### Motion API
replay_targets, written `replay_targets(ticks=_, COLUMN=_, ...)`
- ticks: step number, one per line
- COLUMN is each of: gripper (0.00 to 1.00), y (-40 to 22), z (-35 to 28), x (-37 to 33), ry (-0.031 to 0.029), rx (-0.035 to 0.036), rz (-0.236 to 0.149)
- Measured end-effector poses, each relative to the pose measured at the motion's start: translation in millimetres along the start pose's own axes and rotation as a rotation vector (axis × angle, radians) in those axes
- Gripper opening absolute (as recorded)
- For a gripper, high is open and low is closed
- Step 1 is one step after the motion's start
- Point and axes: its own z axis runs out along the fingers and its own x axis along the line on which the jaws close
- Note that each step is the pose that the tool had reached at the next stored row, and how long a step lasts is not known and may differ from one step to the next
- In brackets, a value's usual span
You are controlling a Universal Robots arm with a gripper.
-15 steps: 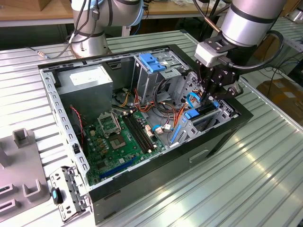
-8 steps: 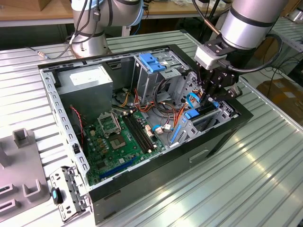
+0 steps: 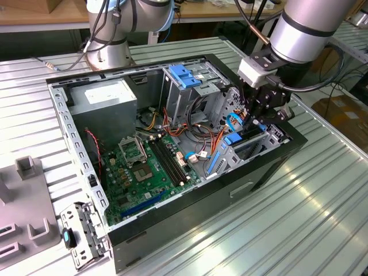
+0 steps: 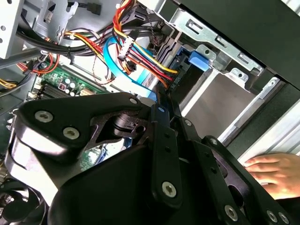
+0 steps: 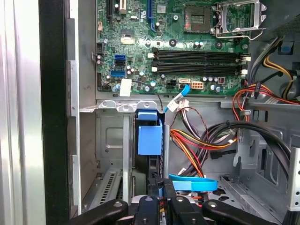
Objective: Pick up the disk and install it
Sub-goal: 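Insert the second disk wire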
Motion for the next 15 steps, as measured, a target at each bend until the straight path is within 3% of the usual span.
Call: replay_targets(ticks=15, gripper=0.16, y=0.1, z=1.4, x=0.7, ry=-0.0023, rx=0.0001, rz=0.000)
